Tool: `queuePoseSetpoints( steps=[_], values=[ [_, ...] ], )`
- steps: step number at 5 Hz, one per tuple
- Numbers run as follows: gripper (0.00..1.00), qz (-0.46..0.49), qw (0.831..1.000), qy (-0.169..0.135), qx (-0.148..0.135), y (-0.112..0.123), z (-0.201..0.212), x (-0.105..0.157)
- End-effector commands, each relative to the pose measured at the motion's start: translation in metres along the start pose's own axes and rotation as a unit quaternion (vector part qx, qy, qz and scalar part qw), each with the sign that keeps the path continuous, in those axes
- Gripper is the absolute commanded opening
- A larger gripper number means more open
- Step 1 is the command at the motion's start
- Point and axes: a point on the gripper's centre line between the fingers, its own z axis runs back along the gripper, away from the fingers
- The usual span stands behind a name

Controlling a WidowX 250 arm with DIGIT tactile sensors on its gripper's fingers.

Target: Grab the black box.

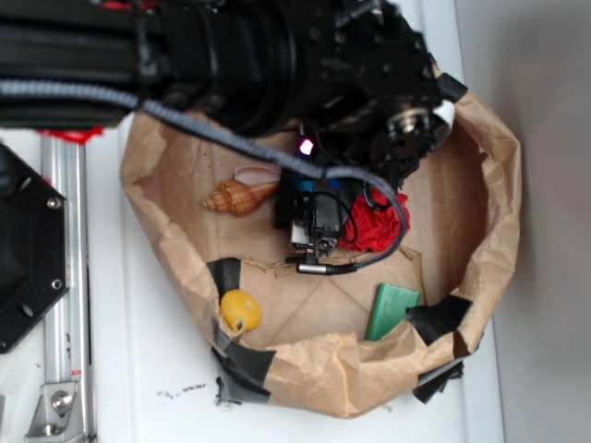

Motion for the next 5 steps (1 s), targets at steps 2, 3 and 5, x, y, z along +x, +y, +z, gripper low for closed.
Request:
queuePoseSetpoints(
  steps=[2, 3, 5],
  values=[
    [0.00, 0.020, 0.999, -0.028, 0.010, -0.002, 0.010, 0.004],
    [0.00, 0.028, 0.998, -0.028, 0.044, -0.010, 0.019, 0.000],
    [0.00, 0.053, 0.994, -0.067, 0.067, -0.039, 0.070, -0.020]
  ],
)
